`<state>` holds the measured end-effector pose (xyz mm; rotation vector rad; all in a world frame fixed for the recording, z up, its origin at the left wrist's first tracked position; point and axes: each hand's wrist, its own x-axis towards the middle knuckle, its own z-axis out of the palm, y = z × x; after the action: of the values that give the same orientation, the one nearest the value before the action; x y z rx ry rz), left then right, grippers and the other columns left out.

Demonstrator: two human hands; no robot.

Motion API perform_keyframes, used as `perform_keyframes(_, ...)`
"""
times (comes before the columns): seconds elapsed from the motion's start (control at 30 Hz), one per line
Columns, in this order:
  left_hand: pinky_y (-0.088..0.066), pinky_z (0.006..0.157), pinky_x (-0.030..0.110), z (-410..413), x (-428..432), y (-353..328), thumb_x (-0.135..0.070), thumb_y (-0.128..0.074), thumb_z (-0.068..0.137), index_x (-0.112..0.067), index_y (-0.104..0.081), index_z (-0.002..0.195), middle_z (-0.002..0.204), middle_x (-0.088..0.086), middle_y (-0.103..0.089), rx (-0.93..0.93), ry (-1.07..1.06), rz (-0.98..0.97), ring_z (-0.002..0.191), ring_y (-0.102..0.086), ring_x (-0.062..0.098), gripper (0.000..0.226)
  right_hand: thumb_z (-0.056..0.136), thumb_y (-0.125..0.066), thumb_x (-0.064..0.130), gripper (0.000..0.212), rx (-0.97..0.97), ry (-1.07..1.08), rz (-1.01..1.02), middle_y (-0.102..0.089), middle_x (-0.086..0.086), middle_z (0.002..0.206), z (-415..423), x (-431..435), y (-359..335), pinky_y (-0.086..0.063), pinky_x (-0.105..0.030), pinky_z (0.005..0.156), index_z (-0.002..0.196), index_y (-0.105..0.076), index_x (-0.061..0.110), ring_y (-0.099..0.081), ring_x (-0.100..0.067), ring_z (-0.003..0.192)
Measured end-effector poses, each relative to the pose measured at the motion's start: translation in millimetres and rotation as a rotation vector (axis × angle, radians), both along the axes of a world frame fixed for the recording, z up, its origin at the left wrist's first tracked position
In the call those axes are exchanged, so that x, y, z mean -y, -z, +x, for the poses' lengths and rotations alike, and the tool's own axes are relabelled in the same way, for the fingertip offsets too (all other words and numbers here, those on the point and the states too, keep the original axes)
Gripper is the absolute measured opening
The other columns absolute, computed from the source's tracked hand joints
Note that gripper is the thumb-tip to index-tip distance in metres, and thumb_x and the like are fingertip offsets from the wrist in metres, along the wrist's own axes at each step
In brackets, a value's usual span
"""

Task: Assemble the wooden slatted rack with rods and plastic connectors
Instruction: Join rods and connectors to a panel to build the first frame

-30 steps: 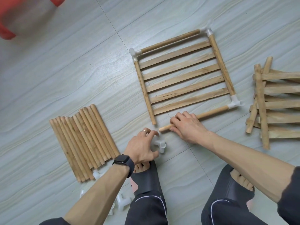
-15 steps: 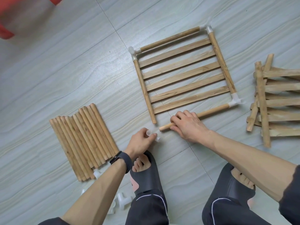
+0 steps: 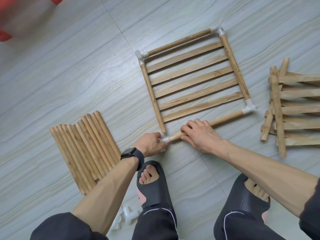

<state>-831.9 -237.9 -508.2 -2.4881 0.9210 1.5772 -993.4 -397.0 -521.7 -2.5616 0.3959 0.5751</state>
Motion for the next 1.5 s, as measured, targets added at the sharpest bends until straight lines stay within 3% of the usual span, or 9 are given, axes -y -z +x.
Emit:
perform_keyframes(0.2, -0.037, 0.062, 0.030, 3.3, -9.1, 1.9, -0.056, -0.055, 0.097, -0.016, -0.057, 0.120, 0.078, -0.007, -0.053, -0.040, 0.032, -0.069, 0.079, -0.053, 0.021, 0.046, 0.104, -0.045, 0.043, 0.028, 0.019, -0.019, 0.048, -0.052, -0.001, 0.116, -2.5, -2.7, -0.7, -0.037, -0.042, 0.093, 0.118, -0.054, 0.021, -0.053, -0.025, 0.108)
perform_keyframes(0.37, -0.054, 0.083, 0.041, -3.1, -18.6, 3.9, -0.052, -0.065, 0.093, 0.003, -0.061, 0.105, 0.084, 0.003, -0.077, -0.264, -0.385, -0.192, 0.077, -0.072, 0.023, 0.056, 0.104, -0.045, 0.043, 0.028, 0.032, 0.001, 0.068, -0.052, -0.001, 0.117, -0.2, -4.0, 0.5, -0.036, -0.042, 0.091, 0.119, -0.054, 0.021, -0.055, -0.025, 0.109)
perform_keyframes(0.53, -0.049, 0.060, 0.023, -11.6, -25.8, 0.4, -0.036, -0.067, 0.096, 0.000, -0.059, 0.102, 0.083, 0.007, -0.066, -0.419, -0.618, -0.195, 0.059, -0.060, 0.012, 0.038, 0.103, -0.048, 0.043, 0.027, 0.044, -0.001, 0.084, -0.053, 0.000, 0.114, -5.4, -4.6, 2.3, -0.036, -0.040, 0.090, 0.117, -0.055, 0.021, -0.057, -0.026, 0.106)
perform_keyframes(0.7, -0.049, 0.059, 0.024, -8.4, -29.1, -1.5, -0.044, -0.067, 0.094, -0.015, -0.050, 0.087, 0.082, 0.001, -0.062, -0.414, -0.613, -0.233, 0.072, -0.069, 0.019, 0.034, 0.102, -0.049, 0.043, 0.026, 0.055, 0.025, 0.117, -0.053, 0.001, 0.112, -2.7, -0.9, 2.3, -0.034, -0.038, 0.089, 0.116, -0.055, 0.022, -0.057, -0.026, 0.101)
perform_keyframes(0.9, -0.053, 0.074, 0.027, -8.1, -27.4, -3.7, -0.061, -0.054, 0.094, -0.006, -0.065, 0.111, 0.093, 0.005, -0.076, -0.616, -0.885, -0.088, 0.072, -0.067, 0.015, 0.058, 0.101, -0.052, 0.042, 0.025, 0.078, 0.021, 0.141, -0.053, 0.000, 0.110, -3.8, -3.5, 1.6, -0.038, -0.040, 0.088, 0.114, -0.057, 0.021, -0.057, -0.026, 0.101)
perform_keyframes(1.03, -0.053, 0.083, 0.030, -15.9, -27.5, -2.8, -0.060, -0.050, 0.097, -0.015, -0.063, 0.126, 0.114, 0.001, -0.075, -0.758, -1.062, -0.056, 0.092, -0.071, 0.016, 0.056, 0.100, -0.056, 0.040, 0.024, 0.094, 0.041, 0.153, -0.054, 0.000, 0.107, -3.6, -1.3, 3.3, -0.039, -0.041, 0.086, 0.112, -0.058, 0.020, -0.058, -0.027, 0.097)
perform_keyframes(1.17, -0.052, 0.076, 0.027, -21.5, -29.3, -0.5, -0.051, -0.052, 0.100, -0.010, -0.068, 0.119, 0.119, 0.006, -0.074, -0.665, -1.100, -0.120, 0.090, -0.065, 0.017, 0.048, 0.100, -0.056, 0.039, 0.024, 0.110, 0.043, 0.166, -0.054, 0.000, 0.106, -6.0, -2.8, 5.3, -0.038, -0.039, 0.086, 0.112, -0.058, 0.019, -0.057, -0.026, 0.095)
perform_keyframes(1.37, -0.052, 0.073, 0.026, -22.7, -27.6, 2.4, -0.041, -0.063, 0.097, -0.006, -0.073, 0.097, 0.082, 0.002, -0.072, -0.581, -1.192, -0.172, 0.069, -0.062, 0.013, 0.037, 0.100, -0.057, 0.039, 0.023, 0.117, 0.057, 0.170, -0.054, 0.001, 0.106, -5.8, -4.3, 5.8, -0.037, -0.038, 0.085, 0.111, -0.059, 0.019, -0.057, -0.025, 0.093)
perform_keyframes(1.5, -0.053, 0.067, 0.023, -21.8, -32.8, 6.2, -0.042, -0.067, 0.095, -0.008, -0.074, 0.103, 0.091, 0.005, -0.074, -0.573, -1.129, -0.138, 0.067, -0.063, 0.013, 0.035, 0.100, -0.058, 0.038, 0.022, 0.113, 0.041, 0.187, -0.054, 0.001, 0.106, -11.8, -7.5, 6.8, -0.040, -0.041, 0.087, 0.111, -0.059, 0.019, -0.058, -0.025, 0.094)
